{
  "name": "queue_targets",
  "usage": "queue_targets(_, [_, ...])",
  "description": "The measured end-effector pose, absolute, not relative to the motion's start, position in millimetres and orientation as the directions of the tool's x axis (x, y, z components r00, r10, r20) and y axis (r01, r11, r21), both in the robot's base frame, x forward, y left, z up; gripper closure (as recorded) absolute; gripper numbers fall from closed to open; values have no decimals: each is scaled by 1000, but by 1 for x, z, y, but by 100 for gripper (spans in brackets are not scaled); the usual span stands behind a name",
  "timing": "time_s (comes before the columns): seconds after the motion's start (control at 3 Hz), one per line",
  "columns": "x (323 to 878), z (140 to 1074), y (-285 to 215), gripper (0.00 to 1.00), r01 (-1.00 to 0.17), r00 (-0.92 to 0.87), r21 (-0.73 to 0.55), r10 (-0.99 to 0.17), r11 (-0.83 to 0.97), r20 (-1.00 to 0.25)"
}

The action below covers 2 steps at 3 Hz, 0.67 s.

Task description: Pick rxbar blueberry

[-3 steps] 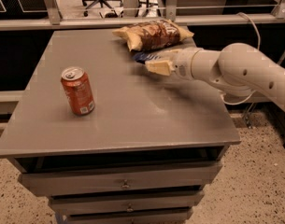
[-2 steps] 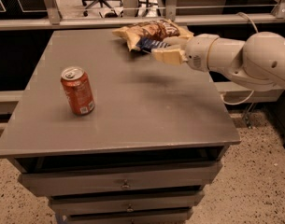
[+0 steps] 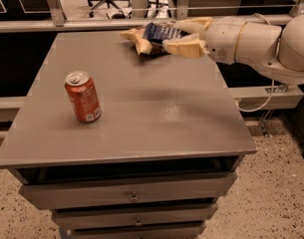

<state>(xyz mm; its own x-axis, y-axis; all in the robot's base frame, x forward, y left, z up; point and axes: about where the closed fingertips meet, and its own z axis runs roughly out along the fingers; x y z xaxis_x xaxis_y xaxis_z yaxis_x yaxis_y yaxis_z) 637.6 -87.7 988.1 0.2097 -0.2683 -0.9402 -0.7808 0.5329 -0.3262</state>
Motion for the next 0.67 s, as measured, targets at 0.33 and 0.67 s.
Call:
queue_targets(0.33, [631, 992, -85, 100, -750, 299, -413, -293, 516, -908])
queue_targets(0.67, [630, 995, -80, 100, -740, 331, -446, -304, 503, -893])
